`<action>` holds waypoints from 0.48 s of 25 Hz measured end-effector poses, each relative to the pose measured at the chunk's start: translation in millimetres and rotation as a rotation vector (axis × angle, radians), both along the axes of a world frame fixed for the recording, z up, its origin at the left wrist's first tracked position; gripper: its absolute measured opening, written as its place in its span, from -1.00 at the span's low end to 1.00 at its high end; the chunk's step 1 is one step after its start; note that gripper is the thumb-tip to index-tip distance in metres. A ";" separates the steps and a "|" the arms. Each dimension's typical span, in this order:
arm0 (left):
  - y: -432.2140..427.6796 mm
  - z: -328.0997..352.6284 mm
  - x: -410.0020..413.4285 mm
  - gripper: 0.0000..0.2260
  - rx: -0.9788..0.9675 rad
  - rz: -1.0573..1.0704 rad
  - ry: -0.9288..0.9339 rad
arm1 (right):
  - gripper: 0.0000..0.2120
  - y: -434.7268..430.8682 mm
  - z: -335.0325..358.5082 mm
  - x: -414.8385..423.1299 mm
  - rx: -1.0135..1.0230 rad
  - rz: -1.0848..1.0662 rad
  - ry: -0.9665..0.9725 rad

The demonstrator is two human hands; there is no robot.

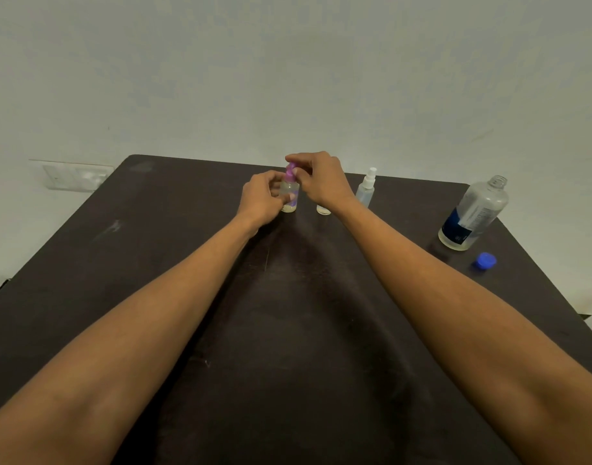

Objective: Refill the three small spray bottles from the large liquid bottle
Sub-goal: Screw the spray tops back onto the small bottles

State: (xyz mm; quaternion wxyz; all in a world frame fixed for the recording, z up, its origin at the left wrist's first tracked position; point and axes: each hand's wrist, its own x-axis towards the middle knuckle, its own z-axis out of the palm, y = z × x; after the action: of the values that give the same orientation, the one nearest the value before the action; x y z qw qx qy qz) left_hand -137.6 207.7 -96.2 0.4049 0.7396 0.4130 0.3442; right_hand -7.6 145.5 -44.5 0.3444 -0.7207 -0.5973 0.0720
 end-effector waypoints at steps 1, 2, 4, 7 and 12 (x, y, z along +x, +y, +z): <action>0.4 -0.4 -0.3 -0.59 0.002 0.000 0.001 | -0.66 0.2 -0.4 -0.3 0.002 0.001 0.003; 0.7 -0.6 -0.3 -0.59 0.008 0.001 0.003 | -0.65 0.1 -0.6 -0.8 0.004 0.002 0.007; -0.6 -0.2 -0.3 -0.57 0.020 0.003 0.015 | -0.61 -1.8 -1.2 -2.5 -0.003 0.005 0.019; -4.0 2.0 -1.2 -0.53 0.024 0.006 0.013 | -0.55 -7.8 1.2 -2.6 -0.022 0.026 0.054; -23.3 16.5 -13.0 -0.45 0.084 0.045 -0.018 | -0.50 -42.8 19.0 8.2 0.034 0.055 0.123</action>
State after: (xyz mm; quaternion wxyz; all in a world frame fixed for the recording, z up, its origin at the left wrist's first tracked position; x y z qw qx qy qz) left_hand -150.6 184.4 -79.7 0.3693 0.7434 0.4111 0.3768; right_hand 0.6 102.7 -25.5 0.3906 -0.6923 -0.5957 0.1153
